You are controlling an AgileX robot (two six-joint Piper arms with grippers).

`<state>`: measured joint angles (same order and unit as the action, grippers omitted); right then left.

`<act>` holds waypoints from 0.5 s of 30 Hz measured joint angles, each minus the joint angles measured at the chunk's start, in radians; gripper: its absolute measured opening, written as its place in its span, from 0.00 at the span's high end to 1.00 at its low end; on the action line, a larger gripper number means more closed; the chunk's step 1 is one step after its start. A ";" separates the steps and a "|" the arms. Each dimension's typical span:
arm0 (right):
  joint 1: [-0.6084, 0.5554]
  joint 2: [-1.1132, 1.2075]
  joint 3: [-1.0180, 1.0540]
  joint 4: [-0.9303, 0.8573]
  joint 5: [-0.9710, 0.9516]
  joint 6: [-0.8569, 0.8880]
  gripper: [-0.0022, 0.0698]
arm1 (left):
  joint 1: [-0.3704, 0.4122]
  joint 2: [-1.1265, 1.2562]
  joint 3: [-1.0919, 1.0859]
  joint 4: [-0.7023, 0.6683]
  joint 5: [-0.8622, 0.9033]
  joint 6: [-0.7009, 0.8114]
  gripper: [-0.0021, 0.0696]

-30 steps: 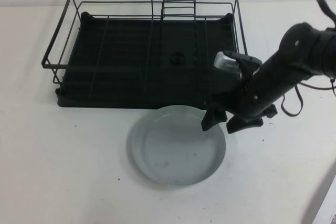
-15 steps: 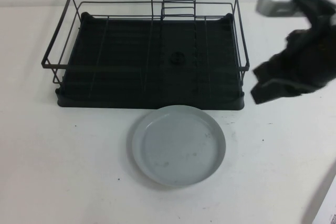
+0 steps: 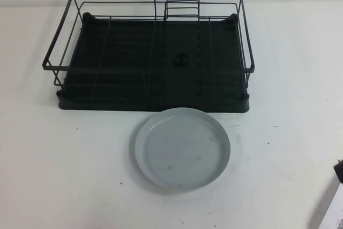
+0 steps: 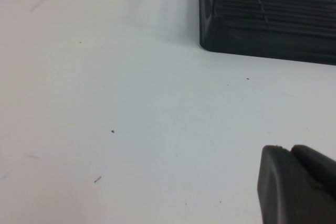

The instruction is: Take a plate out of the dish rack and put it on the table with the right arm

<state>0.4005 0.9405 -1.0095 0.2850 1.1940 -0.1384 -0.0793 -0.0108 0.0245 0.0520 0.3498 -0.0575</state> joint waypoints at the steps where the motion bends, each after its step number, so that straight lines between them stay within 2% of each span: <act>1: 0.000 -0.017 0.039 -0.013 -0.031 0.000 1.00 | 0.000 0.000 0.000 0.000 0.000 0.000 0.98; 8: -0.019 -0.138 0.403 -0.126 -0.440 -0.001 1.00 | 0.000 0.000 0.000 0.000 0.000 0.000 0.98; 11: -0.097 -0.243 0.578 -0.183 -0.630 -0.004 1.00 | 0.000 0.000 0.000 0.000 0.000 0.000 0.98; 15: -0.212 -0.438 0.781 -0.198 -0.787 -0.004 1.00 | 0.000 0.000 0.000 0.000 0.000 0.000 0.98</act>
<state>0.1887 0.5023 -0.2289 0.0867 0.4067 -0.1422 -0.0793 -0.0108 0.0245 0.0520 0.3498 -0.0575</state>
